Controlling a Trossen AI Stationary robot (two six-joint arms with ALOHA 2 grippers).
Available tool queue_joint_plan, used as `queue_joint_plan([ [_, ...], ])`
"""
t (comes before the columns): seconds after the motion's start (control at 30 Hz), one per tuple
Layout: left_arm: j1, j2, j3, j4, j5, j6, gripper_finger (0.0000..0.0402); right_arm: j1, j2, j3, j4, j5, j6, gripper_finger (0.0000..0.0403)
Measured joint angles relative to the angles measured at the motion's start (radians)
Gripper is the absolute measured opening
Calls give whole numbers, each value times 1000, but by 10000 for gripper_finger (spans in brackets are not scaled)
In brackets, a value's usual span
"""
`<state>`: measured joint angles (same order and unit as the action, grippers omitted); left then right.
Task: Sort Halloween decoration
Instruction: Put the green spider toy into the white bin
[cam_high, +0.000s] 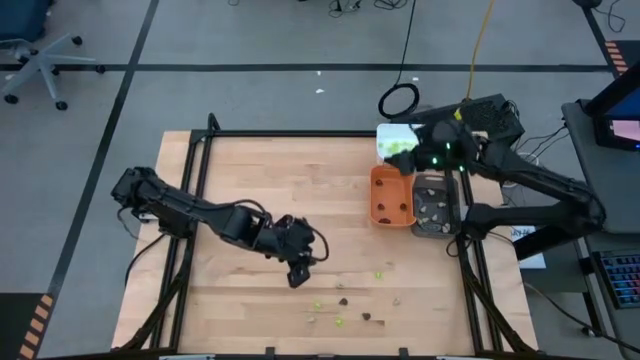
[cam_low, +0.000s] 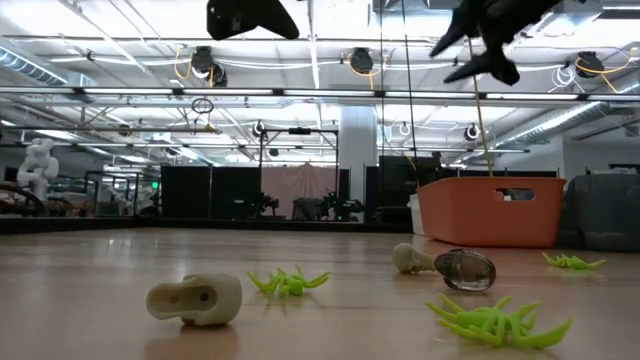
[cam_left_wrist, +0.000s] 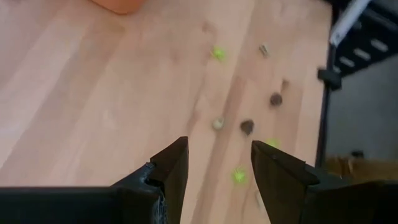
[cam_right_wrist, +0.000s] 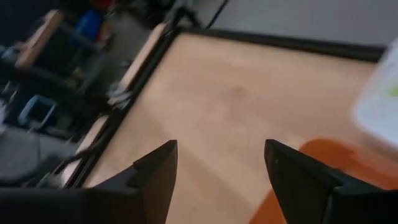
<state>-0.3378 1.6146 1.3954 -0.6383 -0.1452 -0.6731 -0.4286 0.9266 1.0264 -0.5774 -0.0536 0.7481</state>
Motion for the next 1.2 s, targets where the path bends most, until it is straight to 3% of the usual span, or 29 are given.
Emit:
queue_joint_plan([
  [0.27,-82,0,-50,17,10,48,176,365,7,-1,39,180,108,228],
  [0.53,-152,2,-173,147,16,27,176,606,60,-1,128,365,213,228],
  [1.0,-212,2,-223,280,-15,-28,176,906,272,-1,170,361,321,221],
  [1.2,-234,13,-223,291,-78,-28,176,991,406,-1,119,252,408,197],
])
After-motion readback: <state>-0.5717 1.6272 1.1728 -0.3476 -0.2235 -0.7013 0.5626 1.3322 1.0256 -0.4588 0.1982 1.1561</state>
